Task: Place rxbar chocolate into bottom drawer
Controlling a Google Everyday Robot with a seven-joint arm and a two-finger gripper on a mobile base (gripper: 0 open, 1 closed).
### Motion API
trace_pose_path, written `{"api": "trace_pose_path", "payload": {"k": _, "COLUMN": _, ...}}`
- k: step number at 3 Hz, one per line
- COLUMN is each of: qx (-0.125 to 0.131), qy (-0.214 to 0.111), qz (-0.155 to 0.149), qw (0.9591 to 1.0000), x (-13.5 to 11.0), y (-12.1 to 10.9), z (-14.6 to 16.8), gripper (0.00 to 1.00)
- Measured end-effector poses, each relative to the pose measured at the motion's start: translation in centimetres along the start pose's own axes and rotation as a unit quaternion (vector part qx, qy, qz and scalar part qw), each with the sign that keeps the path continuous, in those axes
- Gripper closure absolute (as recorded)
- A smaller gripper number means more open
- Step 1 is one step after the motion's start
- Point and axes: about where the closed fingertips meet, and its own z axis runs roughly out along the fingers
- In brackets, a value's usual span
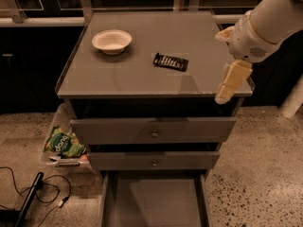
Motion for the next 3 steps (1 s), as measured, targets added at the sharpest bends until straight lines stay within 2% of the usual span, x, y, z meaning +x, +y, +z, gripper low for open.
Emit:
{"api": "trace_pose_path", "payload": {"k": 1, "qx": -0.013, "qy": -0.037, "qz": 0.002, "qw": 0.9992, "x": 0.3, "y": -3.0, "z": 4.0, "gripper": 0.0}}
{"api": "trace_pose_path", "payload": {"k": 2, "qx": -0.013, "qy": -0.039, "qz": 0.003, "qw": 0.9992, "x": 0.3, "y": -3.0, "z": 4.1, "gripper": 0.0}}
{"api": "trace_pose_path", "payload": {"k": 3, "qx": -0.001, "qy": -0.076, "qz": 0.015, "qw": 0.997, "x": 0.1, "y": -4.5, "z": 5.7, "gripper": 0.0}}
